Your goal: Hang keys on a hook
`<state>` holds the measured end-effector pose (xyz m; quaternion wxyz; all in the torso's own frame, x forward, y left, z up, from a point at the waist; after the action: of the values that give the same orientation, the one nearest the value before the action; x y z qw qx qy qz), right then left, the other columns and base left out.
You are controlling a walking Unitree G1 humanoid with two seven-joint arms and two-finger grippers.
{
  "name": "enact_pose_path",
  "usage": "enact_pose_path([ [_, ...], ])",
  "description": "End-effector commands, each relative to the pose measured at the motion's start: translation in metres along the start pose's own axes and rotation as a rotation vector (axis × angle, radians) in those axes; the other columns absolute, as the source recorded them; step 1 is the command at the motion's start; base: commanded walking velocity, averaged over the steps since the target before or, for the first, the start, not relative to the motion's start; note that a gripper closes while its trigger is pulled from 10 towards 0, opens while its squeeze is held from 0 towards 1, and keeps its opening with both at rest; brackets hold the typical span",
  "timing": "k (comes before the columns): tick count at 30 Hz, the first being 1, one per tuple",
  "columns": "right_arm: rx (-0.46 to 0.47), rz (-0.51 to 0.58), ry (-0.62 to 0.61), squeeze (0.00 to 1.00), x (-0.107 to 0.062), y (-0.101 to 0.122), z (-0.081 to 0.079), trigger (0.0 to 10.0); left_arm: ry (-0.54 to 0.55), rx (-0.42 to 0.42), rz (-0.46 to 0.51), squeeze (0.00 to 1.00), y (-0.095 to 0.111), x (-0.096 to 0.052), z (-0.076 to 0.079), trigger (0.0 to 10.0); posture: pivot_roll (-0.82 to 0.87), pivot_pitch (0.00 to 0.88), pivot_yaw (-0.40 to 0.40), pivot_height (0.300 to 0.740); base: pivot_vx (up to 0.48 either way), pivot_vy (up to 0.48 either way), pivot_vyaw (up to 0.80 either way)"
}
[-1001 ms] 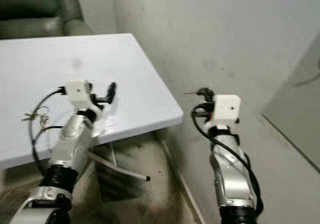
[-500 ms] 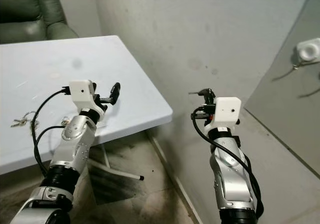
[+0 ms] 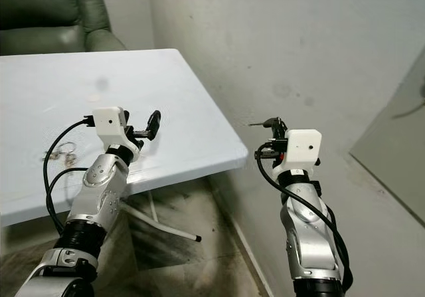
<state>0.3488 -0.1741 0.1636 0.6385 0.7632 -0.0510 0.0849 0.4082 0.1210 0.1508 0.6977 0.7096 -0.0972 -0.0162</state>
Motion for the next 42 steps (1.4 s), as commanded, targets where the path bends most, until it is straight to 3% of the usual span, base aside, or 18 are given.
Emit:
enact_pose_path([
  [1,-0.003,0.018,0.008,0.00,0.001,0.007,-0.002,10.0,0.005,-0.003,0.001,0.00,0.001,0.000,-0.003,10.0,-0.03,0.000,-0.066,0.740,0.000,0.480,0.00],
  [7,-0.008,0.012,0.010,0.00,-0.002,0.006,-0.002,10.0,0.007,-0.001,-0.010,0.00,-0.002,-0.002,-0.001,10.0,-0.04,0.000,-0.074,0.740,0.000,0.480,0.00],
  [15,0.002,-0.015,-0.007,0.00,0.000,0.003,0.001,10.0,0.004,0.008,-0.006,0.00,-0.002,-0.002,0.002,10.0,-0.04,0.000,-0.074,0.740,0.000,0.000,0.00],
  [31,-0.005,-0.042,-0.023,0.00,-0.001,0.000,0.002,10.0,0.009,-0.001,-0.016,0.00,-0.003,-0.002,0.002,10.0,-0.04,0.000,-0.069,0.740,0.000,0.000,-0.72],
  [42,0.006,-0.038,-0.021,0.00,-0.006,0.000,0.003,10.0,-0.012,-0.044,-0.070,0.00,-0.012,-0.003,0.006,10.0,-0.04,0.000,-0.072,0.740,0.092,0.000,0.00],
])
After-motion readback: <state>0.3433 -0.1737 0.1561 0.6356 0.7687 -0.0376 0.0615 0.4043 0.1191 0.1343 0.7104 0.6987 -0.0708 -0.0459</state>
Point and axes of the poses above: a point about 5 cm out from each wrist's last joint towards the gripper, its own x axis pointing out of the wrist towards the gripper, its own y axis along the axis of the wrist's last joint, z = x × y, the point moved 5 cm from there along x, pointing out of the wrist towards the gripper, and after that the axes turned 12 degrees about x, right-handed, at the moved point
